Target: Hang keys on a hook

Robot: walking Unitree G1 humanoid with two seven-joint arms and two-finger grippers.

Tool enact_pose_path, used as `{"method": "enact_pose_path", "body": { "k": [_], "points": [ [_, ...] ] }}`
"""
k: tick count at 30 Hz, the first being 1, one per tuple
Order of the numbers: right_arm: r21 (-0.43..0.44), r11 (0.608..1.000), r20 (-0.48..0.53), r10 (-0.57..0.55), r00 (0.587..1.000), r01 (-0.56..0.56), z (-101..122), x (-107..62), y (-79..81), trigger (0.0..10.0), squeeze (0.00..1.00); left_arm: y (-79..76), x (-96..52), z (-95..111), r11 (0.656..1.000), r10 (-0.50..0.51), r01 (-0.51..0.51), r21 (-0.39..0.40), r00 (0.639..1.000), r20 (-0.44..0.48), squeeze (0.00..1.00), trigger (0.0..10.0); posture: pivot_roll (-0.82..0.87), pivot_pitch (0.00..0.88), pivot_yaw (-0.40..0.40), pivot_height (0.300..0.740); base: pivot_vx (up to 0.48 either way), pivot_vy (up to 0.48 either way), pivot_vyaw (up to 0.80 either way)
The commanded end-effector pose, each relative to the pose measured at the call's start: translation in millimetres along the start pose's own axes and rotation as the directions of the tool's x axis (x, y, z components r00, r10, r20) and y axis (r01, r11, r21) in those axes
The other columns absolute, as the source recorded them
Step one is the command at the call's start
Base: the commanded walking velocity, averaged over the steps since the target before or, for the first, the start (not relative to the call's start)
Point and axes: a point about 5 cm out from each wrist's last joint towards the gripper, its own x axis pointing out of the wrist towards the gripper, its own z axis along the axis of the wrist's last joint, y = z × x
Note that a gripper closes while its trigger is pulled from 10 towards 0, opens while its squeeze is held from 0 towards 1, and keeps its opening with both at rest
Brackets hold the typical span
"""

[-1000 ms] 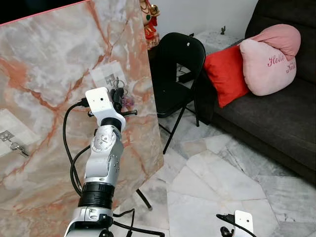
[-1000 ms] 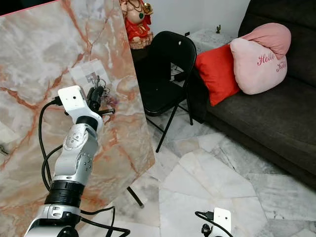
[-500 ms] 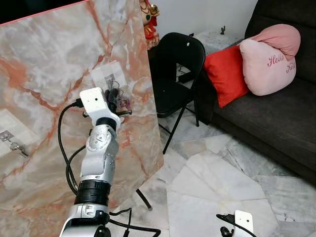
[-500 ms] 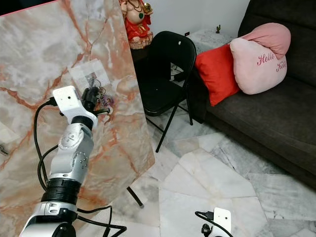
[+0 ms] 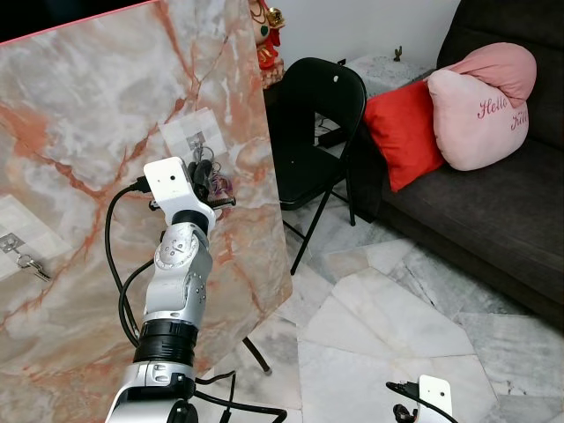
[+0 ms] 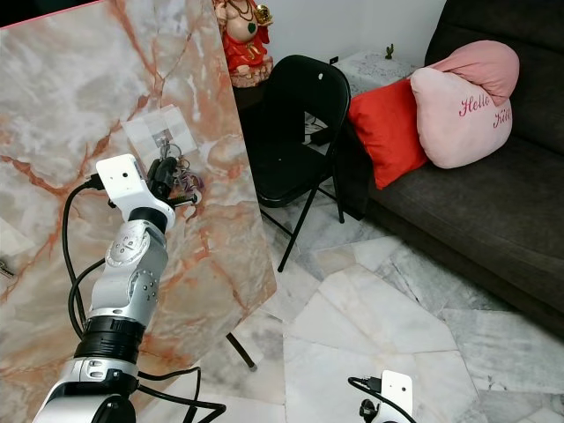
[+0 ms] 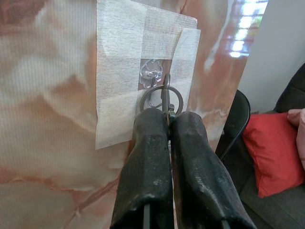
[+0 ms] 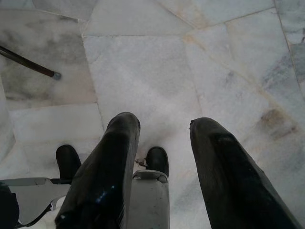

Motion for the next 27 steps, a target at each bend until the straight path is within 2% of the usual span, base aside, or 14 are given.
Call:
{"method": "enact_pose_path", "body": {
  "k": [1,6,13,27],
  "points": [
    [-0.004,1.000,0.011,0.005,1.000,-0.005,2.4,0.4,2.5,10.0,0.00,0.6,4.7,7.5,1.000,0.002,-0.002,-0.007,1.000,0.031,0.00,10.0,-0.04,0.005,0.065,0.740,0.000,0.000,0.00],
    [-0.003,1.000,0.012,0.007,1.000,-0.007,2.4,0.4,2.9,10.0,0.00,-0.4,4.9,6.2,1.000,0.007,-0.007,-0.001,1.000,0.025,0.00,10.0,-0.04,0.004,0.067,0.740,0.000,0.000,0.00],
    [-0.001,1.000,0.011,0.010,1.000,-0.010,2.2,0.4,3.4,10.0,0.00,-7.3,3.4,-0.7,0.999,-0.044,0.044,-0.022,0.999,-0.010,0.00,10.0,-0.04,0.003,0.070,0.740,0.000,0.000,0.00],
    [-0.001,1.000,0.013,0.014,1.000,-0.014,2.2,0.4,3.5,10.0,0.00,-8.9,3.7,-2.9,0.998,-0.065,0.065,-0.009,0.998,-0.019,0.00,10.0,-0.04,0.001,0.070,0.740,0.000,0.000,0.00]
  ]
}}
